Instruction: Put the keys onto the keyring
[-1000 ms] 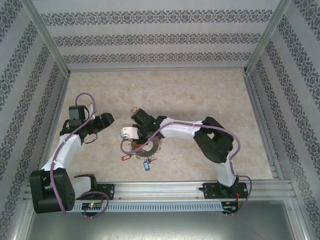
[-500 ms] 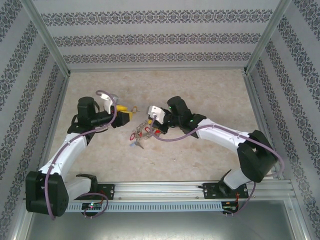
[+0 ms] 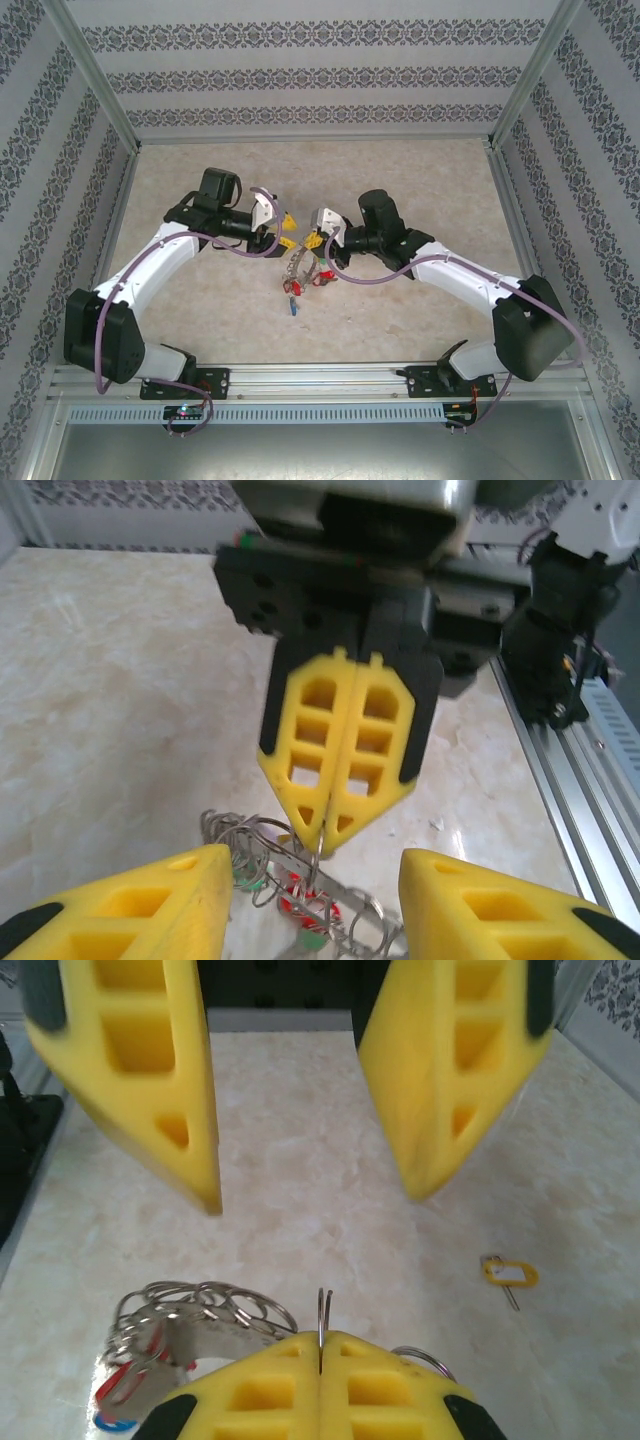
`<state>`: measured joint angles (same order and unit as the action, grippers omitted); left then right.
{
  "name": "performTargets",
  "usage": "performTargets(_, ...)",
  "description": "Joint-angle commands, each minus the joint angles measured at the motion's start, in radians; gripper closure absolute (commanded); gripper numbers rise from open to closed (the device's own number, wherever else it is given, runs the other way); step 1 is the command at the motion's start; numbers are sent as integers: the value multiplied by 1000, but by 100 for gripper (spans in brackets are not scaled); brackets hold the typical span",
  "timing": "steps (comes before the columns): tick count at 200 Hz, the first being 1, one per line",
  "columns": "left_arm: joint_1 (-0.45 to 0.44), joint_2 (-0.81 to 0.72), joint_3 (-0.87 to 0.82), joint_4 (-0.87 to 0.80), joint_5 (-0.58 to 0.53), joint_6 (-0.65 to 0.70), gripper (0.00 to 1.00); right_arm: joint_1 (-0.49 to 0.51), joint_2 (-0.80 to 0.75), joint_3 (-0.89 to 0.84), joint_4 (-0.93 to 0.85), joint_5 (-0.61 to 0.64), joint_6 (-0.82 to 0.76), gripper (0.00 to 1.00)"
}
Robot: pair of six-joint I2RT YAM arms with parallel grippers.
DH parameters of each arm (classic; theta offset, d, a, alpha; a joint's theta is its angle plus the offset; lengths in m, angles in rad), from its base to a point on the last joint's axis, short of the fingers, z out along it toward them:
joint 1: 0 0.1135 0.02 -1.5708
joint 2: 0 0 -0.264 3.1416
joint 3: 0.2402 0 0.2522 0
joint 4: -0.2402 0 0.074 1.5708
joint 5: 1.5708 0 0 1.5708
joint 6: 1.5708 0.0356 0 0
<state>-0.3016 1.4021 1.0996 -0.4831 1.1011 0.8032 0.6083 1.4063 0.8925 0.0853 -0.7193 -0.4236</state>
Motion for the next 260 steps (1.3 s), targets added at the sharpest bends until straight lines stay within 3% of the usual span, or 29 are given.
performTargets(1, -20, 6, 14, -104, 24, 145, 55, -22, -38, 27, 15, -100, -14, 100)
performTargets(39, -44, -36, -49, 69, -33, 28, 57, -21, -34, 44, 12, -92, -9, 100)
performTargets(158, -99, -17, -66, 146, -95, -25, 81, 6, 10, 95, 17, -59, 8, 100)
performTargets(179, -106, -16, -72, 149, -98, -24, 88, 14, 16, 99, 19, -54, 11, 100)
performTargets(193, -109, -16, -75, 146, -102, -20, 100, 18, 16, 102, 19, -49, 12, 100)
performTargets(213, -109, -21, -80, 143, -134, -17, 100, 17, 11, 101, 19, -42, 17, 100)
performTargets(237, -108, -45, -105, 226, -186, -103, 100, 15, 6, 104, -17, -23, 16, 100)
performTargets(260, -104, -59, -136, 326, -182, -168, 100, 2, -23, 70, -47, -23, -9, 82)
